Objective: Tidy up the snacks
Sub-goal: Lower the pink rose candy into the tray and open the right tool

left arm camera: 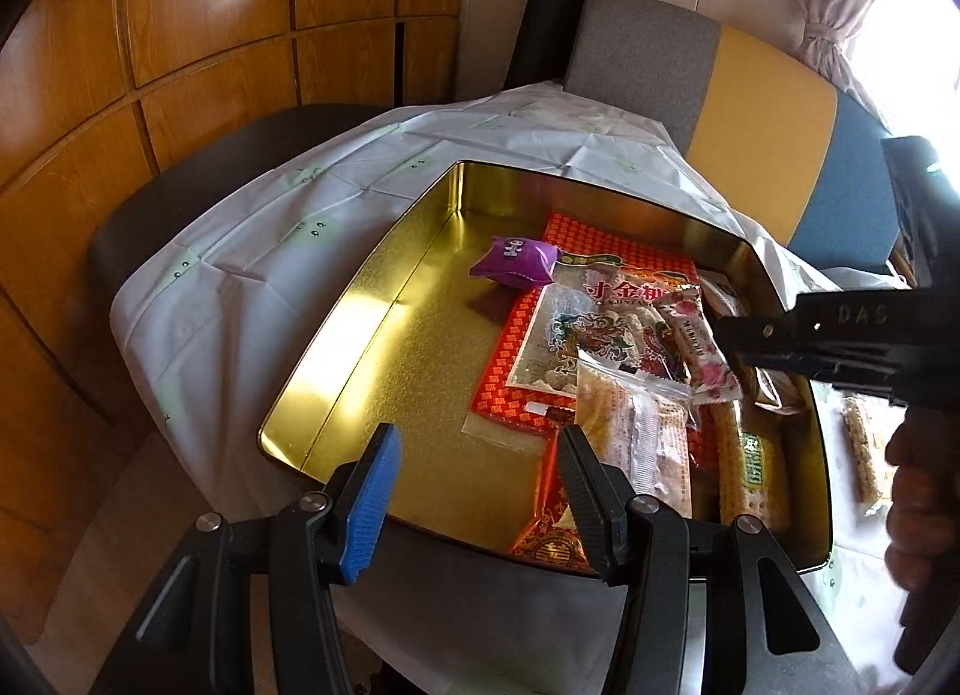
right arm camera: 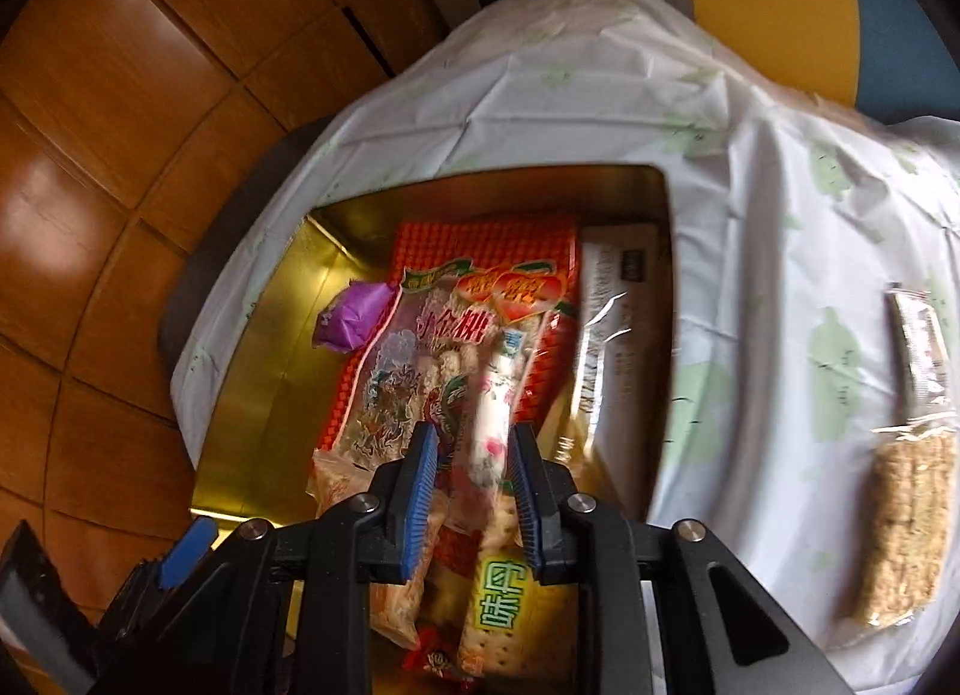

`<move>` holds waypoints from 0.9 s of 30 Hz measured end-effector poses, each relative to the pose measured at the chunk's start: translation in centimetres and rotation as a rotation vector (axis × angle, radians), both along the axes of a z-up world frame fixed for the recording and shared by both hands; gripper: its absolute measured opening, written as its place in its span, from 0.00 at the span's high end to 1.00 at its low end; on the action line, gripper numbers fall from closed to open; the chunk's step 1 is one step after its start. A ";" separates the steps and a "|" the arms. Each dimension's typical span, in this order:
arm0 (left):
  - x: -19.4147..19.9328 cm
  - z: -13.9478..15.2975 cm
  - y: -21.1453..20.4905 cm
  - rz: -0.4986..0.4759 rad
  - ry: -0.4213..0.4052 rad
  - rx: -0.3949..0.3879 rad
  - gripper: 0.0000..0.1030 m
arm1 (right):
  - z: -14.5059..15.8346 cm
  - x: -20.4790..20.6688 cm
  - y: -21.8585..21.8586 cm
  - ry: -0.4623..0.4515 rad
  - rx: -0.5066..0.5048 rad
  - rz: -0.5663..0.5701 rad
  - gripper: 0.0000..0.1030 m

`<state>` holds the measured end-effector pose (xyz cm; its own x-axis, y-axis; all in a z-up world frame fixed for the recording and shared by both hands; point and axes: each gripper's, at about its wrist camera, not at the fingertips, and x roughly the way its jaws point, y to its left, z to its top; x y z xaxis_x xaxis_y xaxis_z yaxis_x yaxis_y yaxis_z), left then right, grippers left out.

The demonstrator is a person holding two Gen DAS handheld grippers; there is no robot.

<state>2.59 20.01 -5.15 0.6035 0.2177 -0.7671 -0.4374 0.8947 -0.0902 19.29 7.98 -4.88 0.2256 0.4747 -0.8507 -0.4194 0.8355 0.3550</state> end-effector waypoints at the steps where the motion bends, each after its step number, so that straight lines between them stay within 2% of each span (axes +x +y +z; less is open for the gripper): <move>1: 0.0 0.0 0.0 0.000 0.000 0.001 0.47 | -0.2 0.0 0.1 0.006 -0.005 0.001 0.71; 4: 0.0 0.0 -0.1 -0.002 -0.002 0.004 0.47 | -0.5 -0.5 0.2 -0.002 -0.020 0.016 0.71; 6: 0.0 0.0 -0.3 -0.006 -0.005 0.011 0.47 | -0.3 -0.9 -0.3 -0.007 0.004 0.026 0.71; 13: -0.2 0.3 -1.0 -0.025 -0.013 0.027 0.47 | 1.1 -3.1 -2.6 -0.120 -0.041 0.016 0.71; 27: -0.3 0.8 -2.7 -0.068 -0.021 0.052 0.47 | 2.6 -5.4 -10.3 -0.241 -0.100 -0.093 0.71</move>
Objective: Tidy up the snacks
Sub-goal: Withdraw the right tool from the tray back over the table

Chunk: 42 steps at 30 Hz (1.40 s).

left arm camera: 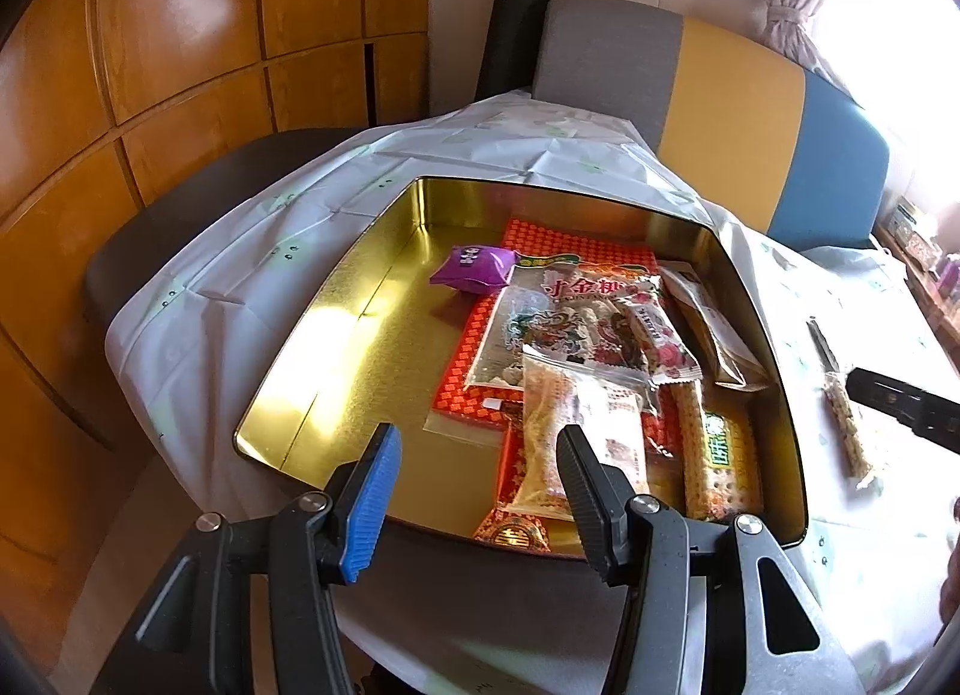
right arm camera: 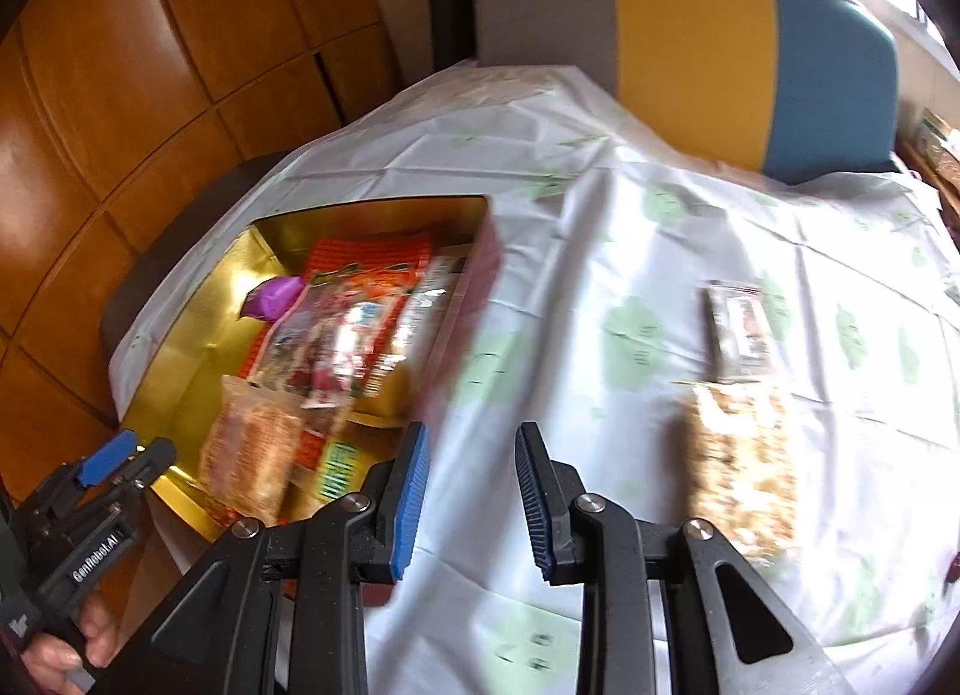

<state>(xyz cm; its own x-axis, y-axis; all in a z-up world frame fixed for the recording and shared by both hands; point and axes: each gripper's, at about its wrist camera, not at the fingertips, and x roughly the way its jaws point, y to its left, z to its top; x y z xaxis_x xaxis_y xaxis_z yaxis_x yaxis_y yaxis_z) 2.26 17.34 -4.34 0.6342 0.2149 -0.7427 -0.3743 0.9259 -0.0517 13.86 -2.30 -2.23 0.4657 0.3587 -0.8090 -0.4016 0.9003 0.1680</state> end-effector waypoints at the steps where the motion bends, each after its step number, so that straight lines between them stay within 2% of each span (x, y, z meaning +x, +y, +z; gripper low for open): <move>1: 0.0 0.0 -0.1 -0.002 0.000 0.001 0.47 | 0.1 -0.1 -0.7 -0.003 -0.001 -0.010 0.71; 11: -0.2 0.1 -1.0 -0.024 0.005 0.023 0.47 | 0.3 0.0 -7.5 -0.044 -0.095 -0.114 0.71; 21: 0.1 -0.1 -1.7 -0.044 0.030 0.022 0.47 | 0.8 0.7 -16.9 -0.070 -0.212 -0.272 0.71; 24: 0.2 -0.1 -2.4 -0.057 0.032 0.045 0.47 | 0.5 0.9 -19.6 -0.070 -0.264 -0.318 0.70; 28: 0.2 -0.1 -3.4 -0.093 0.030 0.058 0.47 | -0.8 1.0 -22.9 -0.027 -0.287 -0.390 0.70; 31: 0.2 0.0 -4.2 -0.122 0.027 0.071 0.47 | -2.0 1.6 -24.6 0.049 -0.280 -0.469 0.70; 42: 0.5 0.7 -7.0 -0.216 0.014 0.079 0.47 | -3.0 1.9 -25.4 0.118 -0.279 -0.505 0.68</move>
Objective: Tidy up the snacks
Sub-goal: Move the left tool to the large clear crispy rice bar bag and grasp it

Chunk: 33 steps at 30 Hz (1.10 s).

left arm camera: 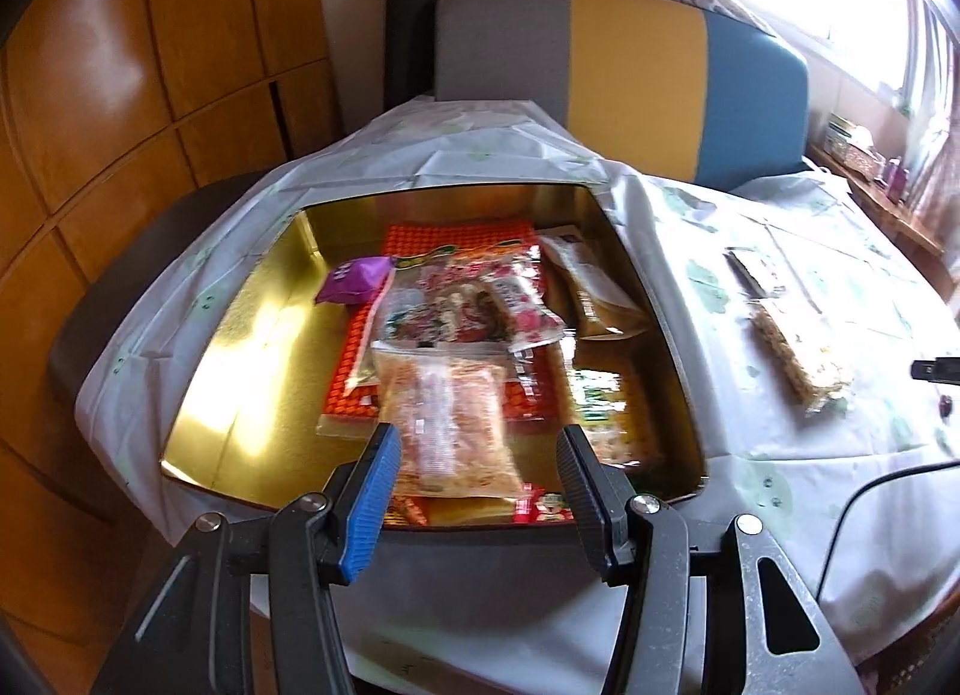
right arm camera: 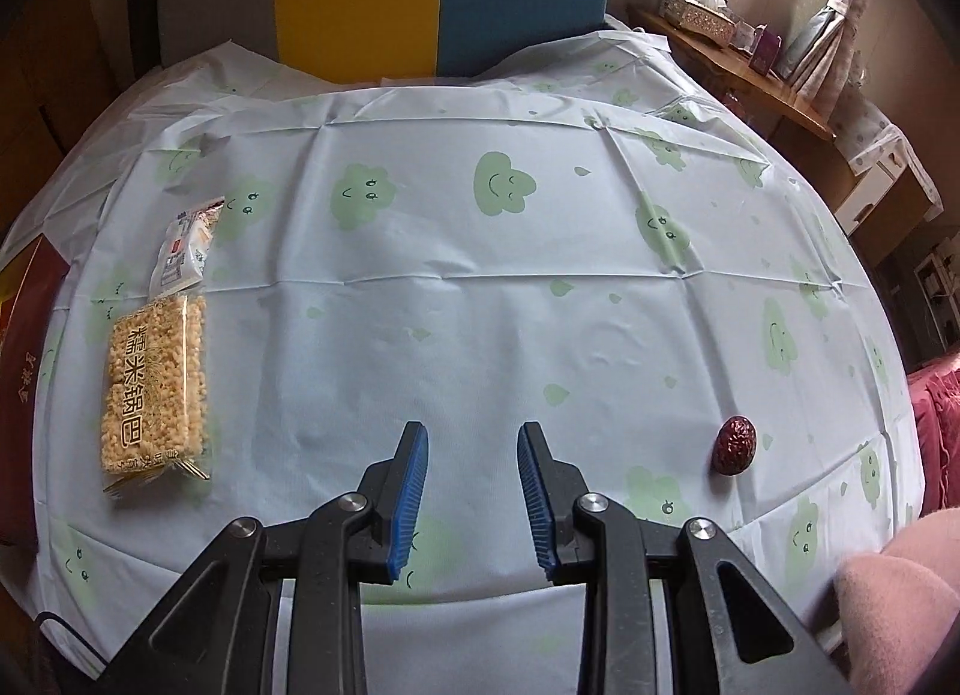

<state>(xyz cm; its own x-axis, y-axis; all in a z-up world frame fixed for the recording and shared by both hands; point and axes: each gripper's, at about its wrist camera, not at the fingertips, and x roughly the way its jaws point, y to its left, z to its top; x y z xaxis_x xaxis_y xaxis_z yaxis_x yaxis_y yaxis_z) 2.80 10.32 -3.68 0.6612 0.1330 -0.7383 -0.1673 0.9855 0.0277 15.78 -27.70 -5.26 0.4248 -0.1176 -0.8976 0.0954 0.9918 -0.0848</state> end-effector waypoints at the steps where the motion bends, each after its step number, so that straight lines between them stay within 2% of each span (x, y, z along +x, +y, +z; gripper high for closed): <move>1: 0.1 0.1 -0.2 -0.009 0.002 -0.003 0.47 | 0.0 0.1 0.0 0.003 -0.002 -0.004 0.66; 16: 1.0 1.1 -5.0 -0.147 0.003 -0.003 0.47 | 0.2 0.0 -0.1 -0.007 -0.016 -0.023 0.66; 20: 1.2 1.1 -6.0 -0.176 0.011 -0.002 0.47 | 1.2 -0.2 -1.1 -0.053 -0.006 -0.078 0.66; 26: 1.8 1.1 -7.6 -0.217 0.017 0.012 0.47 | 3.1 -1.1 -4.2 -0.161 0.049 -0.223 0.65; 33: 2.8 1.3 -9.7 -0.269 0.028 0.009 0.47 | 2.5 -1.1 -5.3 -0.128 0.088 -0.270 0.65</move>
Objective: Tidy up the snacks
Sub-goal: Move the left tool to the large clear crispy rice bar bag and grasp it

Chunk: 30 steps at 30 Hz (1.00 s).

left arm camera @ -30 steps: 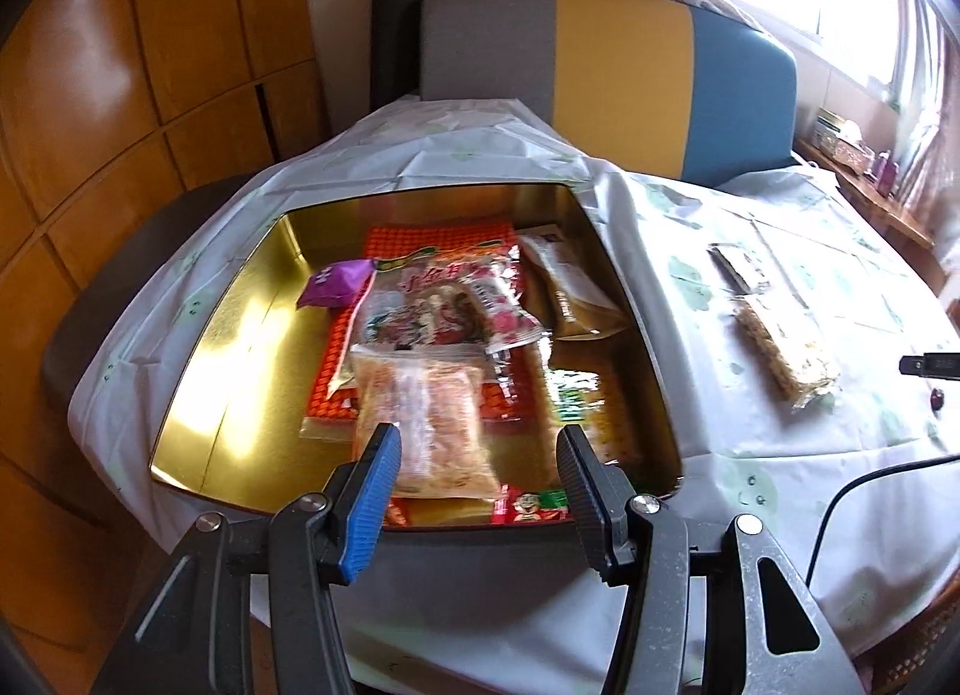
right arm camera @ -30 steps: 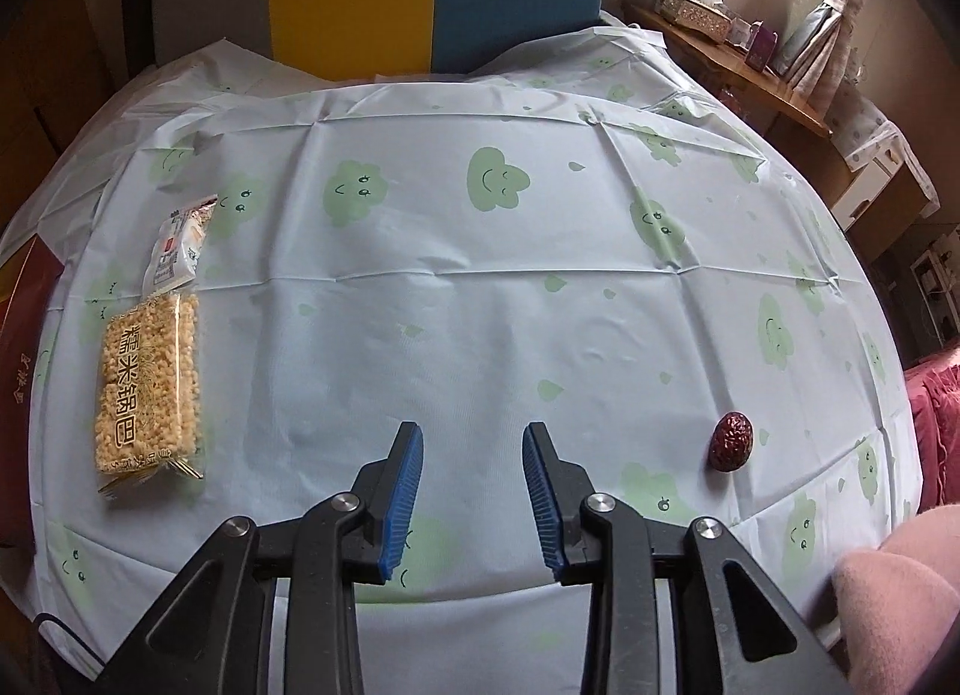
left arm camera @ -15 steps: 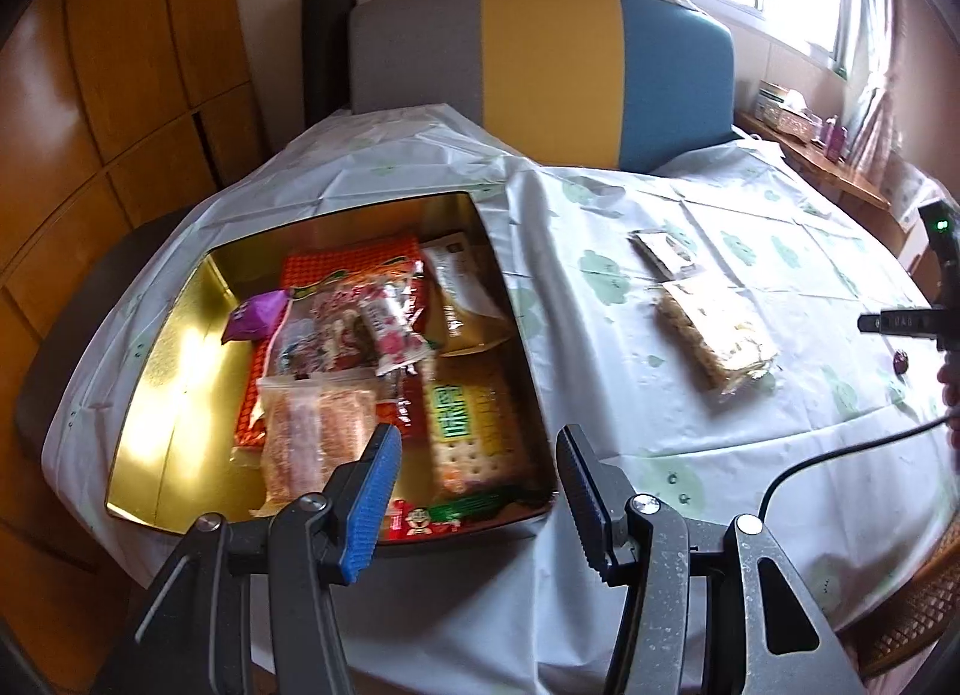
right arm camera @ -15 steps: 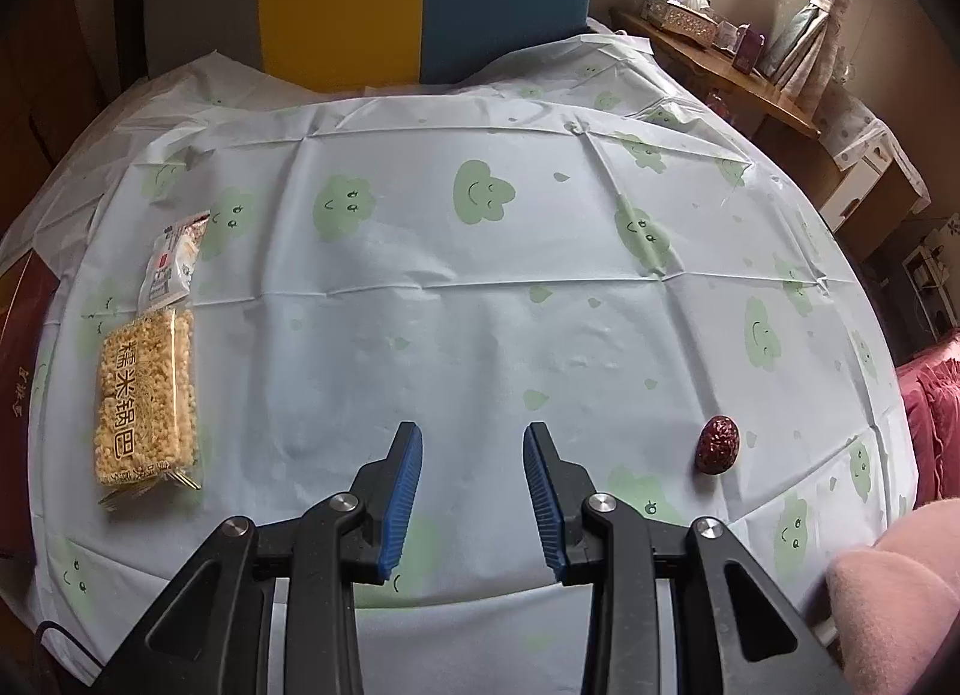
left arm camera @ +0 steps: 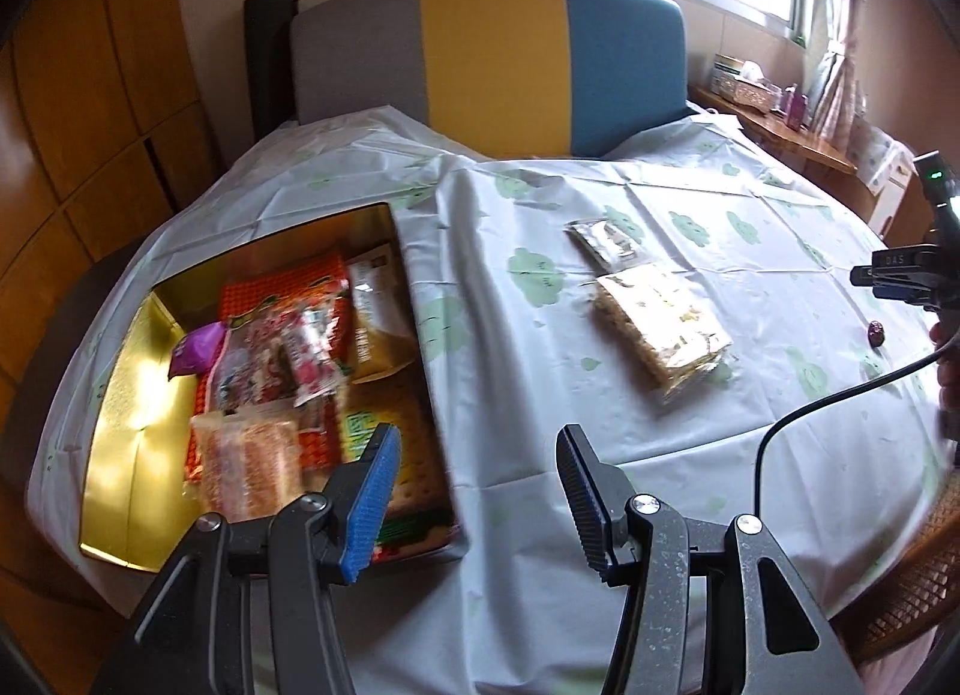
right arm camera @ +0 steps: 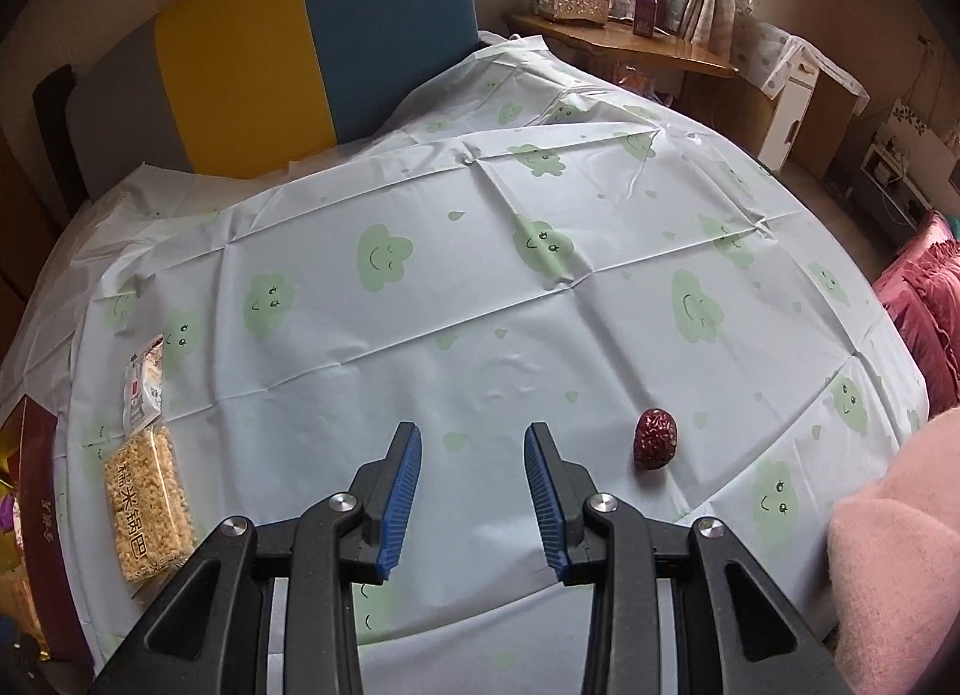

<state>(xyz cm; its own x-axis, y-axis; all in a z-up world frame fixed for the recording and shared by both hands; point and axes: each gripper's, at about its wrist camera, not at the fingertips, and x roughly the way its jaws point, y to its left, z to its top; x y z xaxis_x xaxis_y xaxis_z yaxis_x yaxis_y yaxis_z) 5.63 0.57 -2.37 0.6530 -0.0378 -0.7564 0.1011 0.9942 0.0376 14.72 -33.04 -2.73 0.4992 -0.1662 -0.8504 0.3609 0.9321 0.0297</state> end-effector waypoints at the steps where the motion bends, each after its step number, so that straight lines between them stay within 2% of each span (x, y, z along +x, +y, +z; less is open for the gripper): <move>1: 0.1 0.0 -0.3 -0.007 0.002 -0.001 0.47 | 0.1 -0.1 0.0 -0.005 0.001 -0.003 0.65; 6: 1.0 -0.2 -2.0 -0.047 0.018 -0.007 0.47 | 0.7 -0.6 -1.1 -0.046 0.037 -0.052 0.65; 11: 2.5 -0.7 -3.5 -0.066 0.052 -0.026 0.47 | 1.2 -1.6 -3.5 -0.101 0.128 -0.153 0.64; 14: 3.4 -0.8 -4.3 -0.069 0.076 -0.054 0.47 | 0.8 -1.7 -4.4 -0.093 0.177 -0.187 0.61; 22: 6.6 -1.8 -6.8 -0.068 0.140 -0.101 0.46 | 0.6 -1.5 -3.9 -0.083 0.191 -0.159 0.61; 24: 7.5 -2.1 -7.7 -0.070 0.156 -0.117 0.34 | 0.5 -1.5 -4.0 -0.081 0.194 -0.158 0.61; 30: 9.8 -3.0 -10.3 -0.075 0.178 -0.131 0.25 | 0.4 -1.3 -3.8 -0.073 0.201 -0.146 0.61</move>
<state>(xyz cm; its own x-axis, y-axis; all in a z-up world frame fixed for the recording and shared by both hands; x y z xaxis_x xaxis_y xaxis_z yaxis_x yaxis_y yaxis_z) 15.43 -9.75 -5.35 0.5013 -0.1868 -0.8449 0.1687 0.9788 -0.1163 13.41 -36.85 -2.34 0.5434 -0.0725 -0.8363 0.4816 0.8429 0.2399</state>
